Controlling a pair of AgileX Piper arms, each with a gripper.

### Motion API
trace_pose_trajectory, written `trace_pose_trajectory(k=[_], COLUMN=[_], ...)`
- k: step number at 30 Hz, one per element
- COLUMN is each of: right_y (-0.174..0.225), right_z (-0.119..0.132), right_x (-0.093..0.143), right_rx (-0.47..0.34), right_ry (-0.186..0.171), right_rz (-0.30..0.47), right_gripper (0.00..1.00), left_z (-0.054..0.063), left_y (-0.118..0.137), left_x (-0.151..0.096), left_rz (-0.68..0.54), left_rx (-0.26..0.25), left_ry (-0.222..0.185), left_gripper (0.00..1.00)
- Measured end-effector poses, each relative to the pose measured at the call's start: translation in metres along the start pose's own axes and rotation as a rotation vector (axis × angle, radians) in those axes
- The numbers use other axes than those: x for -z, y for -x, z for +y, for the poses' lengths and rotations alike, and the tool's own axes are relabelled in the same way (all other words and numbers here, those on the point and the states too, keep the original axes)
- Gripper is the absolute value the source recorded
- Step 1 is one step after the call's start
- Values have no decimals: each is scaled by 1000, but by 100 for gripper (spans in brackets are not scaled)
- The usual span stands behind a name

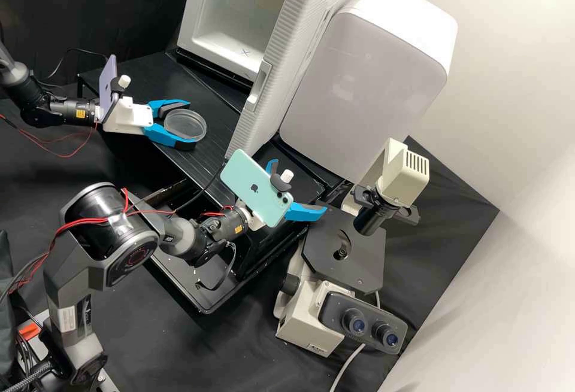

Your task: Place the petri dish in the incubator

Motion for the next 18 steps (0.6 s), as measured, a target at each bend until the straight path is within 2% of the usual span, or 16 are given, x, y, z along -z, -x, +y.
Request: trace_pose_trajectory(k=[6,10,11,12,18], right_y=[0,0,0,0,0], right_z=[0,0,0,0,0], right_x=[0,0,0,0,0], right_rx=[0,0,0,0,0], right_ry=[0,0,0,0,0], right_rz=[0,0,0,0,0], right_gripper=[100,100,100,100,100], left_z=[19,40,40,47,56], left_y=[4,6,6,8,10], left_x=[17,22,22,22,19], left_rz=[68,83,83,85,66], left_rx=[0,-60,-60,-85,-109], left_ry=[-3,-15,-15,-21,-19], left_gripper=[0,0,0,0,0])
